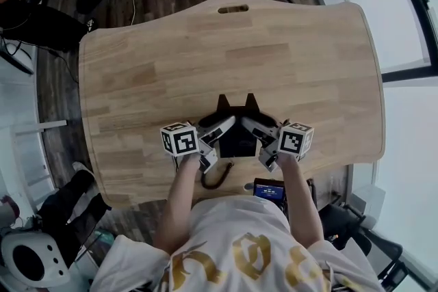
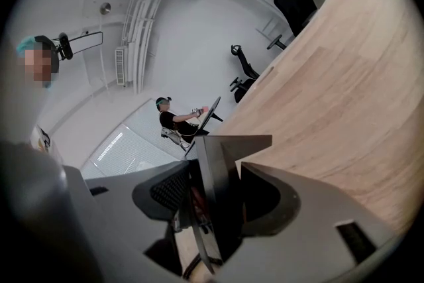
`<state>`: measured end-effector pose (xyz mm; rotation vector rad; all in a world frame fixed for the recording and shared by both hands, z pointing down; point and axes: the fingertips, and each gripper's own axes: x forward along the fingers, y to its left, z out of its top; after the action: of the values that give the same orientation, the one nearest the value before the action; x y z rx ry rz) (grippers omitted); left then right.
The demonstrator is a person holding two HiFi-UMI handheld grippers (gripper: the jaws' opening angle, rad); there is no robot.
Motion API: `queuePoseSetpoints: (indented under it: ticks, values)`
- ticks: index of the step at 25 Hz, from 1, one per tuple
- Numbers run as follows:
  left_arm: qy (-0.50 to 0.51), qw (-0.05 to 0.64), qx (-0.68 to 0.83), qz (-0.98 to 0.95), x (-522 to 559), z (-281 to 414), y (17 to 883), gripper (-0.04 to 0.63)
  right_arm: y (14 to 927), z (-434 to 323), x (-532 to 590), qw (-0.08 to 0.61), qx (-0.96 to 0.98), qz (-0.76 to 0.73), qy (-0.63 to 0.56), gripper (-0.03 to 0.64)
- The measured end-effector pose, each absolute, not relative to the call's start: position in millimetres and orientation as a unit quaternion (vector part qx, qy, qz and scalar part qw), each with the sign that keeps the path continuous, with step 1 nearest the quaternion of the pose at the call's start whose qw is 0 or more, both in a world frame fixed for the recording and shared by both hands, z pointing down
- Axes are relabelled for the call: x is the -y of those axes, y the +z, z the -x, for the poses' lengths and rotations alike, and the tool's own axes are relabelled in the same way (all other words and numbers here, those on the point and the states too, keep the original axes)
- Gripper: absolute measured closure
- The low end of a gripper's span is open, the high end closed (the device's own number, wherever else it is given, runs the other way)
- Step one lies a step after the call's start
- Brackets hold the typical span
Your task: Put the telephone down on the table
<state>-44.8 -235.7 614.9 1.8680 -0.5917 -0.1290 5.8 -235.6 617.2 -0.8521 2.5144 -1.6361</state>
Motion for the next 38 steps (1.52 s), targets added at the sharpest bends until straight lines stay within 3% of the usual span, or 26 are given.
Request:
queuePoseSetpoints:
  ticks: [38]
  values:
    - [-0.056, 0.586, 0.281, -0.758, 250.1, 48.8, 651.9, 0.371, 652.1, -6.2, 251.7, 0.014, -0.782, 0.266, -0.563, 0.391]
